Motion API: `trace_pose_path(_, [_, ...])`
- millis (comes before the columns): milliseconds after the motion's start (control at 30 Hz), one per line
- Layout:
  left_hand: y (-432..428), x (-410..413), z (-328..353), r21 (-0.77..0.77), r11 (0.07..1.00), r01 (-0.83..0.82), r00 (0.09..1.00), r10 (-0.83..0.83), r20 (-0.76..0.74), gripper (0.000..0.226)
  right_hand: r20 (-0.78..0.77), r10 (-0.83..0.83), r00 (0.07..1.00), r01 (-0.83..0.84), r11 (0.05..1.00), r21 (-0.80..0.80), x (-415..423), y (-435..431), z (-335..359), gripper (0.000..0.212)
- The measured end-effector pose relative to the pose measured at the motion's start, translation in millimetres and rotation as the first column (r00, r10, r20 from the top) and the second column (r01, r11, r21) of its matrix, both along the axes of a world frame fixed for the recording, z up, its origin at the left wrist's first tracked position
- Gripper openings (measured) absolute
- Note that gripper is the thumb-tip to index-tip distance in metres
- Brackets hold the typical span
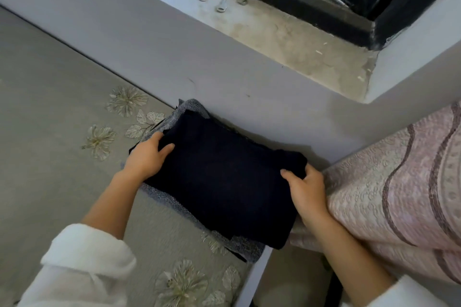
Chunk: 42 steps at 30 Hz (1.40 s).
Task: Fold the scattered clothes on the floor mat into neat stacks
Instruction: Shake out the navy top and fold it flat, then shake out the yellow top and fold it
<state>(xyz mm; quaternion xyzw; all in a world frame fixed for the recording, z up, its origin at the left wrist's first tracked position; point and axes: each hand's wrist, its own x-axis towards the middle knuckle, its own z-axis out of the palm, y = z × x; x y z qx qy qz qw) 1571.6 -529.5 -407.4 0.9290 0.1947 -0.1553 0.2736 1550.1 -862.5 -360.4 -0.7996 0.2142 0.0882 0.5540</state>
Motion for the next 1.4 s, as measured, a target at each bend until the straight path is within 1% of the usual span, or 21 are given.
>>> trace_pose_path(133, [11.2,2.8,20.1,-0.024,0.998,-0.055,0.974,0.059,0.221,0.025,0.02,-0.084,0.996,0.081,0.988,0.132,4.1,-0.5,6.0,0.022])
trace_pose_path(233, [21.9,8.0,24.8,-0.042,0.994,-0.101,0.956,0.109,0.272,0.019,-0.022,-0.132,0.991,0.133,0.979,0.151,9.6,6.2,-1.7,0.022])
trace_pose_path(300, [17.2,11.3,19.9,0.008,0.994,-0.108,0.975,0.104,0.197,0.028,-0.119,-0.135,0.984,0.145,0.986,0.08,13.9,10.0,-11.7,0.018])
trace_pose_path(333, [11.0,10.0,14.7,0.078,0.993,-0.094,0.989,0.084,0.123,0.038,-0.186,-0.108,0.977,0.105,0.994,-0.023,15.1,11.4,-17.3,0.028])
trace_pose_path(367, [1.6,5.9,8.3,0.154,0.985,-0.082,0.995,0.071,0.073,0.048,-0.245,-0.07,0.967,0.028,0.985,-0.17,13.9,12.8,-23.7,0.045])
trace_pose_path(400, [-10.7,0.3,4.0,0.211,0.975,-0.076,0.995,0.06,0.083,0.055,-0.27,-0.025,0.963,-0.068,0.941,-0.333,9.9,15.8,-27.5,0.06])
trace_pose_path(433, [-24.3,-6.1,1.0,0.247,0.967,-0.057,0.99,0.023,0.14,0.056,-0.242,0.038,0.969,-0.155,0.862,-0.483,3.9,20.9,-28.4,0.071])
trace_pose_path(467, [-37.7,-13.2,-2.3,0.275,0.961,-0.017,0.979,-0.04,0.199,0.055,-0.164,0.141,0.976,-0.212,0.779,-0.59,-3.4,27.3,-28.2,0.076])
trace_pose_path(500, [-50.2,-20.8,-7.0,0.296,0.955,0.028,0.967,-0.101,0.232,0.054,-0.08,0.289,0.954,-0.271,0.716,-0.643,-11.6,33.9,-28.6,0.077])
trace_pose_path(533, [-60.5,-28.8,-12.8,0.304,0.951,0.063,0.963,-0.138,0.232,0.053,-0.035,0.458,0.888,-0.365,0.659,-0.658,-20.0,38.9,-31.8,0.074])
trace_pose_path(567, [-67.8,-36.8,-19.2,0.301,0.95,0.08,0.968,-0.147,0.204,0.054,-0.049,0.608,0.792,-0.487,0.582,-0.652,-28.0,42.7,-35.5,0.071])
trace_pose_path(600, [-71.5,-43.8,-25.8,0.293,0.953,0.08,0.977,-0.132,0.165,0.055,-0.112,0.712,0.693,-0.602,0.486,-0.634,-35.2,44.1,-41.5,0.069])
trace_pose_path(667, [-71.1,-55.0,-38.3,0.264,0.963,0.05,0.992,-0.079,0.098,0.058,-0.301,0.791,0.533,-0.766,0.299,-0.569,-44.4,41.3,-55.6,0.067])
trace_pose_path(700, [-68.9,-59.6,-43.7,0.245,0.969,0.043,0.996,-0.061,0.067,0.059,-0.382,0.79,0.479,-0.813,0.236,-0.532,-46.5,38.4,-62.2,0.068])
trace_pose_path(767, [-66.2,-64.3,-51.7,0.211,0.977,0.041,0.999,-0.042,0.001,0.06,-0.48,0.775,0.411,-0.859,0.153,-0.488,-47.0,35.8,-69.5,0.069])
trace_pose_path(867, [-68.3,-59.1,-52.8,0.19,0.981,0.048,0.997,-0.037,-0.064,0.06,-0.508,0.772,0.382,-0.879,0.133,-0.458,-42.6,38.9,-66.6,0.07])
trace_pose_path(1000, [-82.3,-64.2,-37.1,0.148,0.989,0.016,0.995,-0.001,-0.1,0.059,-0.467,0.792,0.394,-0.875,0.167,-0.455,-47.3,29.7,-51.7,0.07])
trace_pose_path(1100, [-108.8,-97.3,-20.6,0.007,0.997,-0.079,0.996,0.079,-0.035,0.058,-0.412,0.819,0.399,-0.862,0.181,-0.474,-61.0,12.0,-40.6,0.069])
trace_pose_path(1200, [-135.4,-145.5,-1.1,-0.135,0.971,-0.196,0.981,0.194,-0.023,0.056,-0.377,0.842,0.384,-0.854,0.169,-0.492,-77.9,-2.0,-27.9,0.067])
trace_pose_path(1300, [-159.7,-206.2,16.0,-0.111,0.952,-0.285,0.958,0.286,-0.005,0.051,-0.326,0.882,0.341,-0.855,0.147,-0.497,-105.1,-7.3,-15.4,0.063])
trace_pose_path(1400, [-181.5,-277.1,27.2,-0.075,0.909,-0.41,0.912,0.41,-0.023,0.046,-0.279,0.934,0.221,-0.865,0.056,-0.499,-140.6,-2.8,-7.9,0.062])
